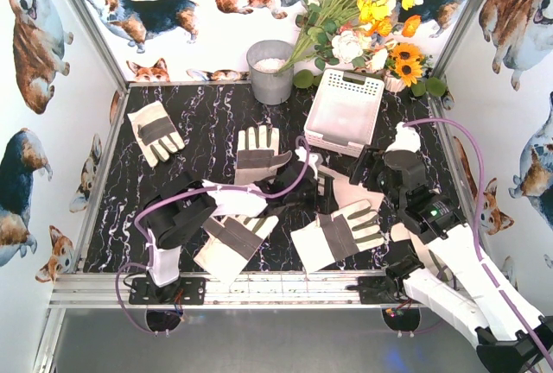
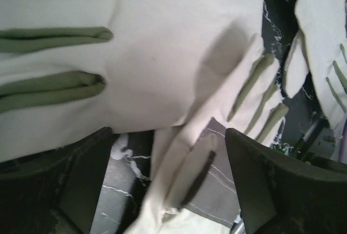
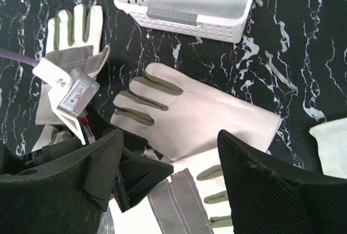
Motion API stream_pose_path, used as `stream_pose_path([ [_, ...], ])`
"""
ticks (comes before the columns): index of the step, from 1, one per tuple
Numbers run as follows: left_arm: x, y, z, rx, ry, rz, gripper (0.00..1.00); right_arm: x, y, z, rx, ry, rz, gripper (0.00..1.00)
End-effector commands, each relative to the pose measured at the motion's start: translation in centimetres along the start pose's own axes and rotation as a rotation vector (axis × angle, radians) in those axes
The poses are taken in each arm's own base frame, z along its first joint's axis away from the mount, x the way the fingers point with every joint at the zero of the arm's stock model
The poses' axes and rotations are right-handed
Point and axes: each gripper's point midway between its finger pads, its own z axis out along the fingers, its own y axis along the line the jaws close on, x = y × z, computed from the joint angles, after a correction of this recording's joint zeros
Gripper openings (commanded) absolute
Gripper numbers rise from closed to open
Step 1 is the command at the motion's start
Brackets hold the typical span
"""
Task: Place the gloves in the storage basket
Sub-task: Pick up the glove from the center of the board.
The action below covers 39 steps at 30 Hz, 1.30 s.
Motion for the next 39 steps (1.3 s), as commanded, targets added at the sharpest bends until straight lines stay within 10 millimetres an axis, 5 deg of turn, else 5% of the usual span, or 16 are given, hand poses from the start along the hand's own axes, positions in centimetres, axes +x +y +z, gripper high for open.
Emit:
stream_pose_path([
  [1,0.5,-2.3,0.1,0.044,-0.019,0.018,0.71,-1.1,0.2,-0.6,-0.012,-0.044,0.027,0.72],
  [8,0.7,-2.6,-1.5,0.013,-0.044,0.035,0.28,-1.3,0.3,-0.9,-0.015,-0.029,-0.006,0.72],
  [10,-0.3,-2.4,-2.9,-0.045,-0.075,0.032,0.02,-1.5,0.6,-1.1,-0.031,-0.012,-0.040,0.74],
  [16,-4.6,-3.1,-9.2,-0.114,-0.217,0.001,0.00,-2.5,1.5,-2.6,-0.057,0.051,-0.085,0.77],
  [30,-10.2,-5.8,-23.0,-0.009,-0.221,0.155,0.00,-2.5,11.0,-5.7,-0.578,0.153,-0.044,0.94],
  [39,-13.1,-5.4,-28.0,-0.053,-0.299,0.146,0.00,-2.2,13.4,-4.3,-0.587,0.251,0.382,0.87],
])
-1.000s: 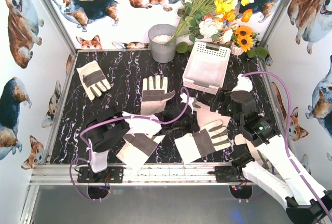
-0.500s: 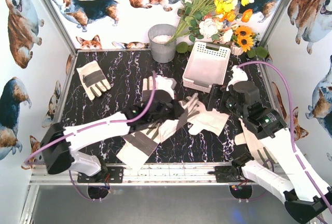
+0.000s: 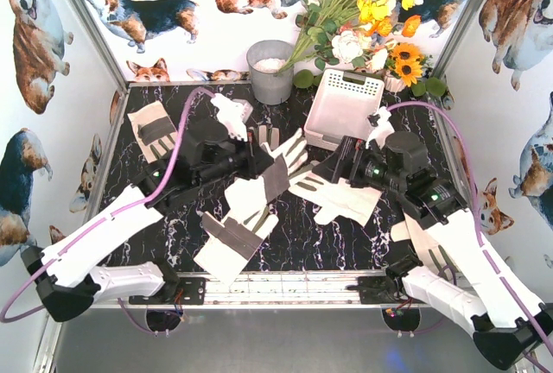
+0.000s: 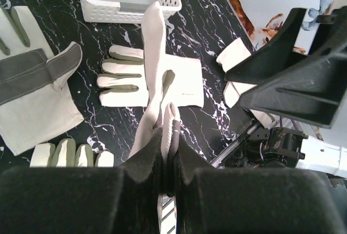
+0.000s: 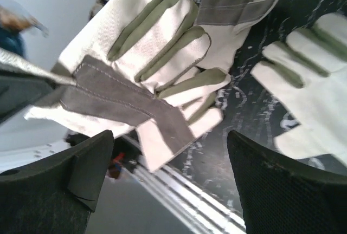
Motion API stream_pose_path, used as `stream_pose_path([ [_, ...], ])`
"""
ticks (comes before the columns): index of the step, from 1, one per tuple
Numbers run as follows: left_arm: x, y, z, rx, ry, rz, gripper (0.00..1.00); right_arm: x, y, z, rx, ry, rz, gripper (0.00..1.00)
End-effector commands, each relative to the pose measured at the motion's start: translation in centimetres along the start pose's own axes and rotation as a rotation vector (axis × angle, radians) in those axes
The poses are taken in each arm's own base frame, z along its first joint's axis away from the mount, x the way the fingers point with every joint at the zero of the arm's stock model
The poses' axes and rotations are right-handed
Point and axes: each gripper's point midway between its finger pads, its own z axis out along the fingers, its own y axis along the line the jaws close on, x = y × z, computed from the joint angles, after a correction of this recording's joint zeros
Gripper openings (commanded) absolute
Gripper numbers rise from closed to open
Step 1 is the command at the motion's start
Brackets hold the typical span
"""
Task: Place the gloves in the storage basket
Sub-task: Pick up the glove from the center of the board.
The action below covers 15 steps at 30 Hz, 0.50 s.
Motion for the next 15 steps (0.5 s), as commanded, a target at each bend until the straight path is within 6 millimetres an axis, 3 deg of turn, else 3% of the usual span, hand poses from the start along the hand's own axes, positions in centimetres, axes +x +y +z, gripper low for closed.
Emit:
stream_pose_path([
  [1,-0.2,0.6,-1.2,-0.026,0.015,0.022,0.00,-1.9,3.0,1.0,-0.124,-0.057,0.262,0.85],
  [7,-0.1,0.8,-0.3,-0.024,-0.010,-0.007,0.00,-3.0,5.0,2.0,-0.179,-0.092,0.510,0.79],
  [15,0.7,0.3,1.3,0.022,-0.009,-0.023,0.00,-1.2,7.2,4.8,-0.170,0.024,0.613,0.78],
])
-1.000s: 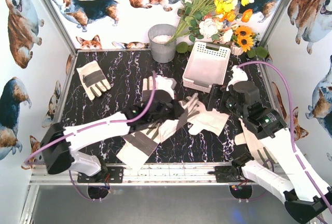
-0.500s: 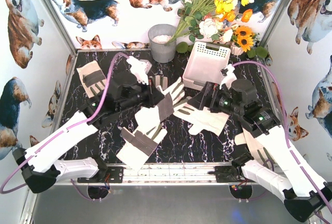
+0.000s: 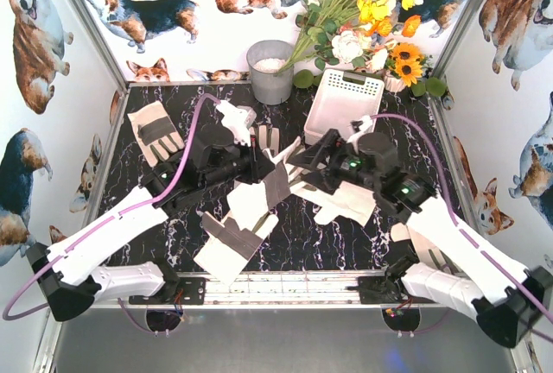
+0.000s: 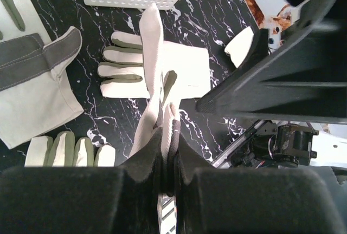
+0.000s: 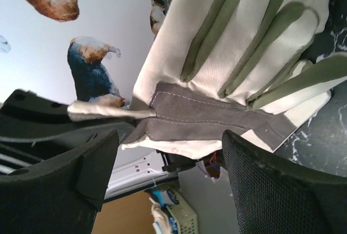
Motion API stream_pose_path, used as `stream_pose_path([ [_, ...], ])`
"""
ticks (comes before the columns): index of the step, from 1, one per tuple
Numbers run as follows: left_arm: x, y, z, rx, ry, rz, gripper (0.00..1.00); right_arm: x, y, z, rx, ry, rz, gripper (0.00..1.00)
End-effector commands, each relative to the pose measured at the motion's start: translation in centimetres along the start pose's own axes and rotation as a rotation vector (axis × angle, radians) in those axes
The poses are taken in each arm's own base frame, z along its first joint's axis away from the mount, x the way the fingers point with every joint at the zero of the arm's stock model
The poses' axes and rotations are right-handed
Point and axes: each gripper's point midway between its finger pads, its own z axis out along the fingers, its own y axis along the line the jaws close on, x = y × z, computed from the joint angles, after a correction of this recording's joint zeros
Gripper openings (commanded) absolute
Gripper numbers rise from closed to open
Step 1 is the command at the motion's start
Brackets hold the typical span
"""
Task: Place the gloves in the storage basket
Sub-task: Pick up the glove from the center of the board, then turn over the glove.
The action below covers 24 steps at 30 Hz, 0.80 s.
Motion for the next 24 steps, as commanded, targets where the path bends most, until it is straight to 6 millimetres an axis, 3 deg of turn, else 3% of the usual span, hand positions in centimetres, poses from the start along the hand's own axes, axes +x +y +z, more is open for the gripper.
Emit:
stream_pose_path([
  [1,-0.6,-1.0,0.7,0.052,-0.026,-0.009,0.00,-0.3,3.2,1.0,-0.067,0.003,0.094,0.78],
  [11,1.1,-2.2,2.1,0.148,0.022,-0.006,0.00,-0.8,1.5,3.0,-0.028,-0.033,0.247,0.72],
  [16,1.1,-3.2,2.8,0.194,0.021,-0.006,0.00,-0.4,0.7,3.8,0.007,-0.004,0.201,0.60],
  [24,2.0,-4.0,3.5,0.219,0.072,0.036,0.00,0.9,-1.8,4.1,0.092,0.048,0.154,0.62],
])
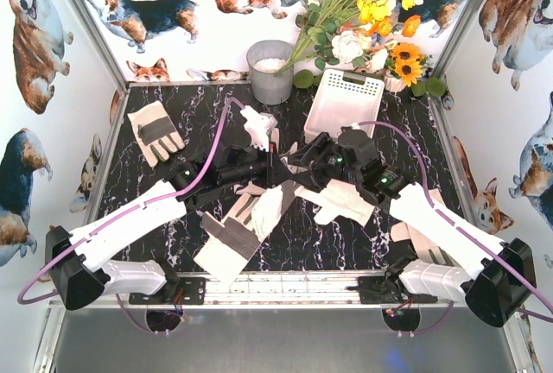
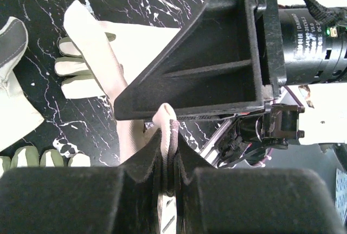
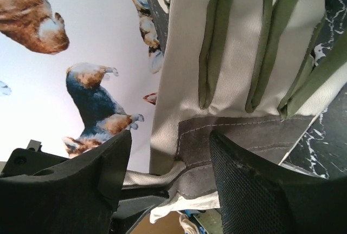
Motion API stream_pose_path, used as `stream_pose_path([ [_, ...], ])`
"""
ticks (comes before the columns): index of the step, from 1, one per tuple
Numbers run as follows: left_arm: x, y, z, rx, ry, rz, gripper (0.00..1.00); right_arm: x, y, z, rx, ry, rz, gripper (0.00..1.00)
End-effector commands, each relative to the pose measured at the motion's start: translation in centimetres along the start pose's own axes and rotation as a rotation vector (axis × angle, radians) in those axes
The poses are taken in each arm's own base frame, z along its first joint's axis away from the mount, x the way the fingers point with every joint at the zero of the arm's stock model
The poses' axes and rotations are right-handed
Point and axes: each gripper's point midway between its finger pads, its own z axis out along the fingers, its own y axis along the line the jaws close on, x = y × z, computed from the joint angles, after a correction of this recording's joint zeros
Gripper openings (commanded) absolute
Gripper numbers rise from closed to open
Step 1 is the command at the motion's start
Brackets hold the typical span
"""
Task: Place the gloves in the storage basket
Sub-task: Turn over the glove.
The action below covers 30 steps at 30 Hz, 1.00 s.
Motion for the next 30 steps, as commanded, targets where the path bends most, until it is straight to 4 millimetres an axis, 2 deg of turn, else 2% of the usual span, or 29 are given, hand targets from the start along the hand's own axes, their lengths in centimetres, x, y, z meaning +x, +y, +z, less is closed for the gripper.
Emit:
stream_pose_path([
  [1,-1.0,-2.4,0.0,0.090,-0.018,0.042,0.00,0.4,0.0,-0.5,0.003,0.012,-0.076,0.62],
  [6,-0.2,-2.8,0.1,0.119,0.020,0.063,0.00,1.1,-1.3,-0.8,0.046,0.052,-0.142,0.63],
  [9,0.5,-3.3,0.3,0.148,0.050,0.073,0.00,1.4,-3.0,-0.3,0.113,0.088,-0.175,0.63],
  [14,1.9,-4.0,0.9,0.200,0.104,0.080,0.00,2.2,-3.8,-0.2,0.136,0.150,-0.215,0.69],
  [19,2.3,-3.8,1.4,0.189,0.119,0.081,0.00,2.6,-4.4,-0.6,0.158,0.184,-0.262,0.19],
  [20,2.3,-3.6,1.4,0.176,0.112,0.078,0.05,2.5,-4.5,-0.7,0.160,0.177,-0.268,0.11],
  [21,1.9,-3.6,1.2,0.169,0.094,0.073,0.16,2.4,-4.4,-0.9,0.157,0.169,-0.274,0.02],
  [22,1.7,-3.6,1.1,0.166,0.079,0.069,0.27,2.2,-4.3,-0.9,0.155,0.160,-0.277,0.00],
  [24,1.1,-3.7,0.7,0.170,0.040,0.055,0.45,1.8,-4.0,-1.1,0.139,0.139,-0.280,0.00],
  [27,-0.1,-4.1,-0.3,0.178,-0.028,0.038,0.62,0.6,-3.7,-1.3,0.106,0.105,-0.275,0.00],
  [30,-1.1,-4.0,-1.5,0.162,-0.083,0.023,0.75,-0.7,-2.5,-2.4,0.021,0.055,-0.296,0.00],
])
